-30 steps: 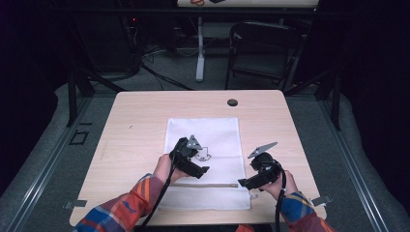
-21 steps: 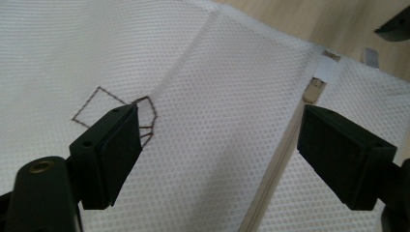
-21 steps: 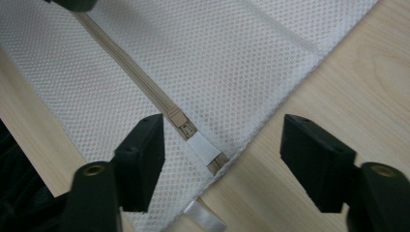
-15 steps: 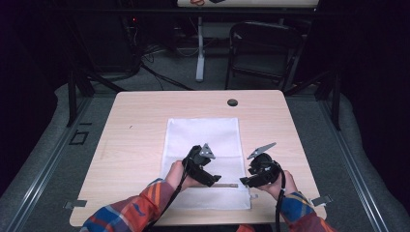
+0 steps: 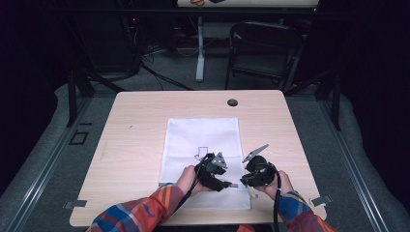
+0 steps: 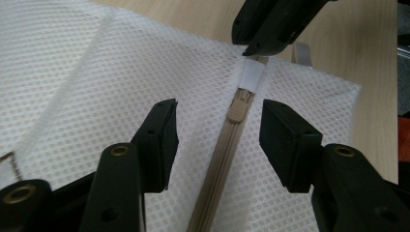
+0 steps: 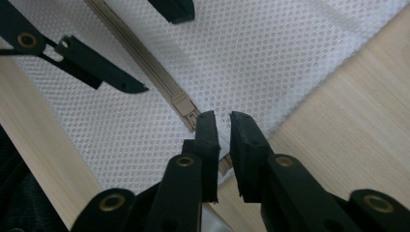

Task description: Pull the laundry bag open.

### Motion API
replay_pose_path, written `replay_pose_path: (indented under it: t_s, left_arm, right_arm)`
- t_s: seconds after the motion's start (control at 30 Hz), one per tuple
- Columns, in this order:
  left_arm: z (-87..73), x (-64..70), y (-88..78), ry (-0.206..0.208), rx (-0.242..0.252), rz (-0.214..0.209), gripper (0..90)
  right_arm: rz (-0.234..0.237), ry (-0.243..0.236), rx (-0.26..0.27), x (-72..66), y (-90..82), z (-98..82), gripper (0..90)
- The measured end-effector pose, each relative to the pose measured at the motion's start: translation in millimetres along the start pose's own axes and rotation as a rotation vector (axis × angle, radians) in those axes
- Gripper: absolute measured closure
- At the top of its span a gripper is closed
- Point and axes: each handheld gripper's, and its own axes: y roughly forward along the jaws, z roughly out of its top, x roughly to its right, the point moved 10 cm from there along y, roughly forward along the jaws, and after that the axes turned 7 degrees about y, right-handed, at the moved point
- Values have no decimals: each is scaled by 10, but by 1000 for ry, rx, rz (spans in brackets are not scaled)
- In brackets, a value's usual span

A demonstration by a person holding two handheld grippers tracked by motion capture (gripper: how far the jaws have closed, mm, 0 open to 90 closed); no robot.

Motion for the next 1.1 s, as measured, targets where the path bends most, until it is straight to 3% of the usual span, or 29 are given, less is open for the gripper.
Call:
replay_pose_path:
  t_s: [0.3,0.33,0.5,0.6,0.67,0.73,0.77,0.87,0.9,1.1]
  left_arm:
    - [9,81,187,19,-29,-38,635]
    - [11,96,198,22,-31,-45,650]
    - [23,115,260,36,-42,-42,693]
    - [27,118,284,45,-47,-40,725]
    - [25,127,284,48,-54,-36,742]
    - [34,143,292,54,-44,-47,799]
    - [25,147,292,62,-59,-41,803]
    - [40,146,305,54,-43,-43,810]
    - [40,141,306,50,-41,-43,807]
    - [46,155,337,55,-39,-43,784]
  right_arm:
    - [-1,-22,-67,28,123,-44,898]
    - [-7,-1,-51,24,155,-45,898]
    - [3,13,-57,6,196,-49,900]
    - [-5,8,-63,4,235,-61,900]
    - [-24,-21,-90,29,219,-72,900]
    - [-25,-17,-77,18,227,-67,900]
    - [-25,-13,-74,19,229,-65,900]
    - [-27,10,-56,14,242,-61,900]
    - [-33,-5,-76,26,227,-71,900]
    - [-39,-10,-70,29,231,-69,900]
